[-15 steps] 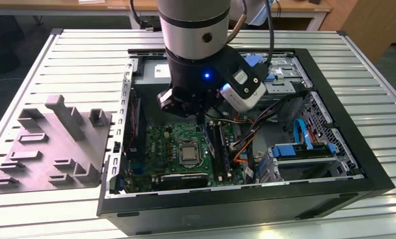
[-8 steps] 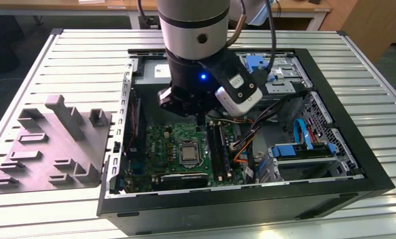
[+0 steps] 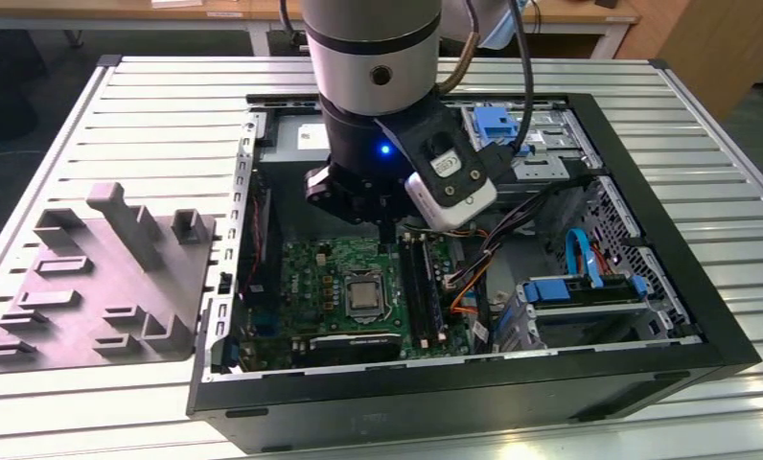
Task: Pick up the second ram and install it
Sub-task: 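Insert the second ram into the second slot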
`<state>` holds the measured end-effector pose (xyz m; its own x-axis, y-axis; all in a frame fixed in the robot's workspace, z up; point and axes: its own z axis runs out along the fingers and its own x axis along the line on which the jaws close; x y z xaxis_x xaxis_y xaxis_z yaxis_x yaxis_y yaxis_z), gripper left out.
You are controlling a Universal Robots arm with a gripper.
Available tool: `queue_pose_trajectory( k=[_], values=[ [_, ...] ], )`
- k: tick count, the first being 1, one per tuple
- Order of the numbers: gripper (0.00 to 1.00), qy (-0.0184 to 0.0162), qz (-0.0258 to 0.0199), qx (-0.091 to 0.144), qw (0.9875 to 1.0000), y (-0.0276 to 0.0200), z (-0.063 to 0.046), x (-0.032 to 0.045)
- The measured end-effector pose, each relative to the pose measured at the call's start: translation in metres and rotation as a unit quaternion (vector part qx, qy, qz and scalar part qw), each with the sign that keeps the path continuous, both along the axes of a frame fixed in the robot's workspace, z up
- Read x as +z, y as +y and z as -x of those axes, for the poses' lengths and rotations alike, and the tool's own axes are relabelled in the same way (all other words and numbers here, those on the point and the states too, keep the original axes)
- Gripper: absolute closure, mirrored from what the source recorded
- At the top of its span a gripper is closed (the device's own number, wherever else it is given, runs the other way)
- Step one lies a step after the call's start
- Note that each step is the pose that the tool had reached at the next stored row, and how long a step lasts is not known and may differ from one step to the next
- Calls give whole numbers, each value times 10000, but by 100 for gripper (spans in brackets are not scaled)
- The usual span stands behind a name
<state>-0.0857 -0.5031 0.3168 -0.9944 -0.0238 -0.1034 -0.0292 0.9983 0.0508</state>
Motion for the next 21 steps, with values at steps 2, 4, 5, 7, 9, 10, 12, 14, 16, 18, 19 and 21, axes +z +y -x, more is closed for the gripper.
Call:
queue_pose_trajectory(
  k=[2,4,5,7,9,10,12,14,16,18,19,21],
  values=[
    [89,0,0,-2,10000,0,0,0],
    [89,0,0,-3,10000,0,0,0],
    [89,19,-2,-4,10000,1,0,-1],
    [89,117,-2,-4,9999,1,-5,-2],
    [89,253,-5,-4,9997,1,-12,-4],
    [89,315,-5,-3,9995,0,-14,-5],
    [89,331,-4,-4,9995,0,-14,-4],
    [89,335,-4,-4,9994,0,-14,-4],
    [89,336,-5,-3,9994,0,-19,-6],
    [89,336,-5,-3,9994,1,-37,-8],
    [89,336,-4,-3,9994,0,-48,-8],
    [89,336,-4,-3,9994,0,-55,-10]
  ],
)
